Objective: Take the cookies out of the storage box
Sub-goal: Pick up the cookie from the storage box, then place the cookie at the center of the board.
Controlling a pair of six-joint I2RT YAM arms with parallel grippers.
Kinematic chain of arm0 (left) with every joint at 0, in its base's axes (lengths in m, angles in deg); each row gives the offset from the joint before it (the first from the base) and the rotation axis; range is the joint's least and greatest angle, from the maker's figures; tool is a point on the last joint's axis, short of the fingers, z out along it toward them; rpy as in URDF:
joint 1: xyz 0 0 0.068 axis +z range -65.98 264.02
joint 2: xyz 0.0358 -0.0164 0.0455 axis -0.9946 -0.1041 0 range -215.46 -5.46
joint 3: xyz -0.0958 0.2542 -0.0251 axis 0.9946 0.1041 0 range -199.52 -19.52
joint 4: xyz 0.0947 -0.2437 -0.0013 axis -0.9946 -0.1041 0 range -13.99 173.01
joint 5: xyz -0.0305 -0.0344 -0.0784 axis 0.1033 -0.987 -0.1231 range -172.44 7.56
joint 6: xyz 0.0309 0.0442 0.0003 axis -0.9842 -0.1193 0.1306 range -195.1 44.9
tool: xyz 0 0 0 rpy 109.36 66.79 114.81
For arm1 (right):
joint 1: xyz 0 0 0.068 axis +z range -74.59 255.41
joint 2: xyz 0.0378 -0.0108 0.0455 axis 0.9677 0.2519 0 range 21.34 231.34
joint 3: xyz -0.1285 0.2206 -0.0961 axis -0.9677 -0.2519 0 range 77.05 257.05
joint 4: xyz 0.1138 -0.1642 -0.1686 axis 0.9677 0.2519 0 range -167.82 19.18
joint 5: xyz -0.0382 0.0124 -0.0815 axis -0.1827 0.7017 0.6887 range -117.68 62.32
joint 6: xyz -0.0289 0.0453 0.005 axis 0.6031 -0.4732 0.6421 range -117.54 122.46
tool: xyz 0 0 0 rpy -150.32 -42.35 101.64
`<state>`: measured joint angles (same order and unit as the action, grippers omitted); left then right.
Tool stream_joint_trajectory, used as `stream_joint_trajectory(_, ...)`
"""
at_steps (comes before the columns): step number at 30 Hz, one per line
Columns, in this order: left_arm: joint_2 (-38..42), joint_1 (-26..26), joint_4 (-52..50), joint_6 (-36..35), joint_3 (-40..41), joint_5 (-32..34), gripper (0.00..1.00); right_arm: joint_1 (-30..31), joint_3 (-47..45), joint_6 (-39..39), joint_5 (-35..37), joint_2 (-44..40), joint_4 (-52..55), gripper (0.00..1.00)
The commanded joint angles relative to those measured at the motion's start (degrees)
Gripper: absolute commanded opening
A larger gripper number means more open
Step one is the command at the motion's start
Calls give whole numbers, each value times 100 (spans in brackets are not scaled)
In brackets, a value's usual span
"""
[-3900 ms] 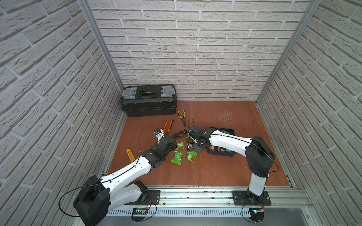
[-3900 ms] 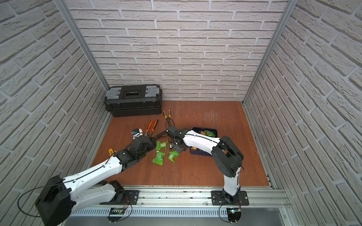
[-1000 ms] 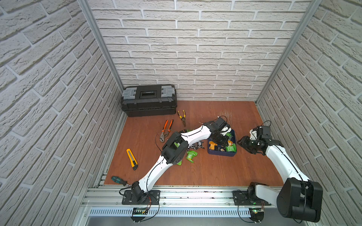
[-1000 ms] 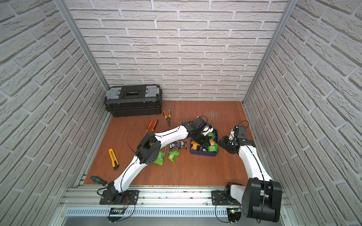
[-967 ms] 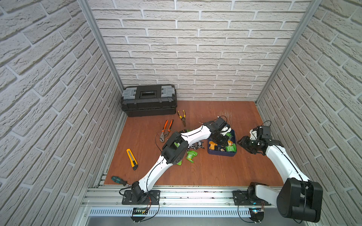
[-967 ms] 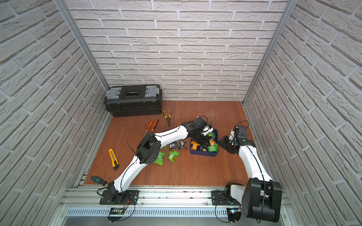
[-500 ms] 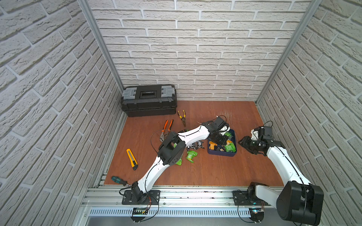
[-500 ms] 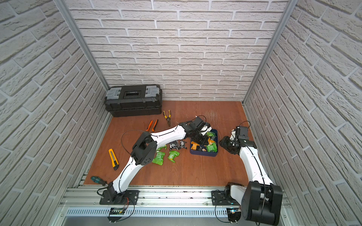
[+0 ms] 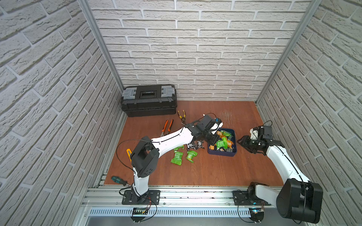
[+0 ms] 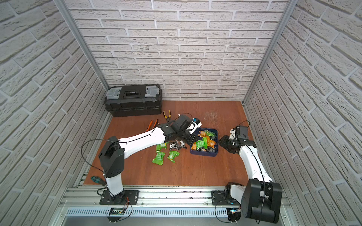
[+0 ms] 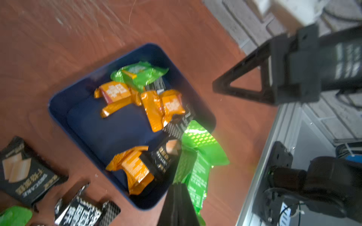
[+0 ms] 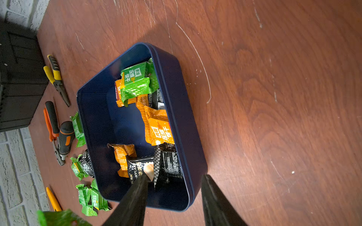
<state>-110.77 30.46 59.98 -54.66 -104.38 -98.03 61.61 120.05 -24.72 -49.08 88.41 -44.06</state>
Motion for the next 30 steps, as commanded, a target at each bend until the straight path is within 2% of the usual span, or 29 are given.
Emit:
stream_joint_trajectory(1, 491, 83, -287, -506, 515, 317, 0, -35, 164, 93, -144, 9, -32, 50)
stream_joint_trajectory(6, 1239, 87, -115, -717, 1533, 748, 0, -31, 234, 116, -218, -120, 56, 49)
stream_joint_trajectory(9, 1205, 83, -143, -944, 1840, 1029, 0, -35, 311, 187, -207, -153, 136, 49)
stream_joint_trajectory(12, 804, 83, -444, -1141, 1659, 988, 0, -30, 357, 231, -130, -196, 220, 49)
stream_joint_trajectory(15, 484, 83, -291, -1104, 1494, 963, 0, -34, 336, 231, -114, -227, 228, 49)
stream_joint_trajectory(23, -145, -131, -129, -1122, 1129, 1609, 1, -15, 427, 270, -145, -246, 315, 49)
stream_joint_trajectory(24, -157, -165, -173, -1134, 1089, 1734, 17, -6, 472, 290, -137, -228, 335, 49)
stream_joint_trajectory(25, -149, -186, -199, -1134, 1056, 1839, 29, 7, 500, 305, -137, -212, 350, 49)
stream_joint_trajectory(29, 247, -310, -171, -1166, 1024, 2199, 50, 230, 608, 328, -17, -194, 378, 48)
stream_joint_trajectory(30, 364, -338, -146, -1164, 1017, 2282, 52, 315, 620, 343, 30, -187, 365, 48)
